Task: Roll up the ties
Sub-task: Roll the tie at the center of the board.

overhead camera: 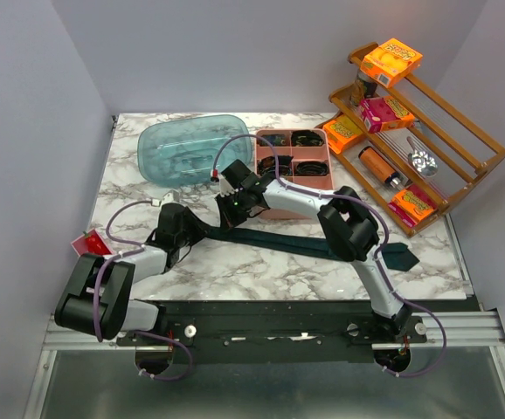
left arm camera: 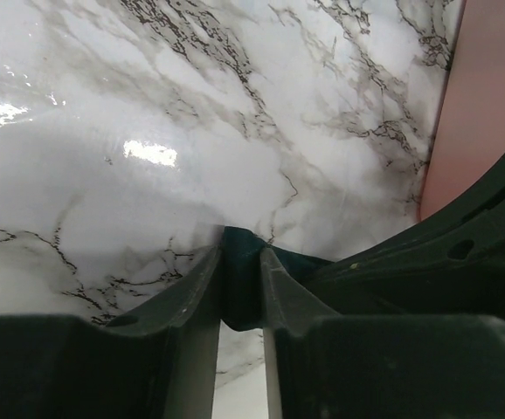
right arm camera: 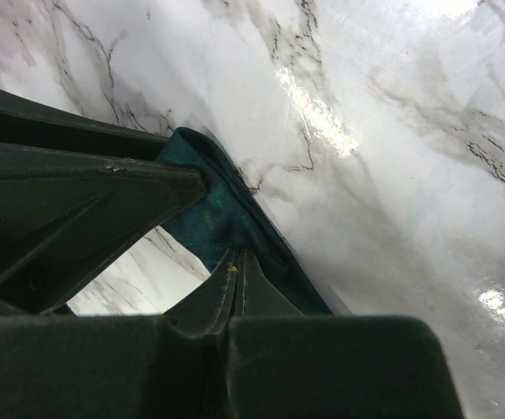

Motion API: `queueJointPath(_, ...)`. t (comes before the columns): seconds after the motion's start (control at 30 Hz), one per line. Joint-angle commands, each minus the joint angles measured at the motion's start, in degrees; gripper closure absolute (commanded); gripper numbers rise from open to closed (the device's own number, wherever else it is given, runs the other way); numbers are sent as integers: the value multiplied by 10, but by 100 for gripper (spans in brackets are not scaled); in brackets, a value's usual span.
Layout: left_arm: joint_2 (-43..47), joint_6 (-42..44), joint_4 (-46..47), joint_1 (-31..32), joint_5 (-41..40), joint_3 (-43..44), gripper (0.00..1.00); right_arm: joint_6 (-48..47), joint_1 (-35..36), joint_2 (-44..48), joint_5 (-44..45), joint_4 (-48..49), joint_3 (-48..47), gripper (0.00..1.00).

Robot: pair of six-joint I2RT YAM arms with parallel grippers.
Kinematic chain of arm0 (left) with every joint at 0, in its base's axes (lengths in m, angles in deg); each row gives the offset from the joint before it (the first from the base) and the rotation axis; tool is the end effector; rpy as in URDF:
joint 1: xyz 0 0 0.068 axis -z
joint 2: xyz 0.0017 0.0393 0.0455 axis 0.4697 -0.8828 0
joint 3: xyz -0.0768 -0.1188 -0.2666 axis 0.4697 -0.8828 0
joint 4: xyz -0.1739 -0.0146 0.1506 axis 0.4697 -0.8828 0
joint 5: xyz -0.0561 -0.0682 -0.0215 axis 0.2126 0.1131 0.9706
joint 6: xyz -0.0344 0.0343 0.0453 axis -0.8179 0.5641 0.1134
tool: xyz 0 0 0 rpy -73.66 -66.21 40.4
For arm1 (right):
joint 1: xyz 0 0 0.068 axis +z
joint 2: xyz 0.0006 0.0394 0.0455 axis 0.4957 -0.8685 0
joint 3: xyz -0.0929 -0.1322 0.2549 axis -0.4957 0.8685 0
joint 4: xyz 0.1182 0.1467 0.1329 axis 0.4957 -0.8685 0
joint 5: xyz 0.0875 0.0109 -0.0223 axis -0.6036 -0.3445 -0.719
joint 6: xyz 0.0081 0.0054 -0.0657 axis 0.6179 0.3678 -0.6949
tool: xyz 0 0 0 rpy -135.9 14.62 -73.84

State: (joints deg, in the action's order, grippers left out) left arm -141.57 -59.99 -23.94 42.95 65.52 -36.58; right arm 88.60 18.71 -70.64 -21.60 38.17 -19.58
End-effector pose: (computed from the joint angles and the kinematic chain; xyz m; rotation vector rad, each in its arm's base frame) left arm 0.2103 -0.0595 0.1794 -0.6422 2.1944 -0.6812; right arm 0.3119 0.3819 0.1803 -0.8618 2.5967 0.8971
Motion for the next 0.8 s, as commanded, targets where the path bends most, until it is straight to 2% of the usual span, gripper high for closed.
queueJointPath(0.0, 3, 12, -9, -2, 8, -5, 78, -8, 3, 6, 6, -4, 15, 96)
queueJointPath(0.17, 40, 47, -64, 0, -7, 23, 93, -11, 3, 2, -9, -4, 2, 96)
queueJointPath(0.37, 71, 76, -153, 18, -32, 65, 100, -6, 4, -12, -30, -4, -26, 96)
queueJointPath(0.77, 67, 107, -247, 71, -130, 132, 100, -5, 4, -44, -21, -23, -81, 96)
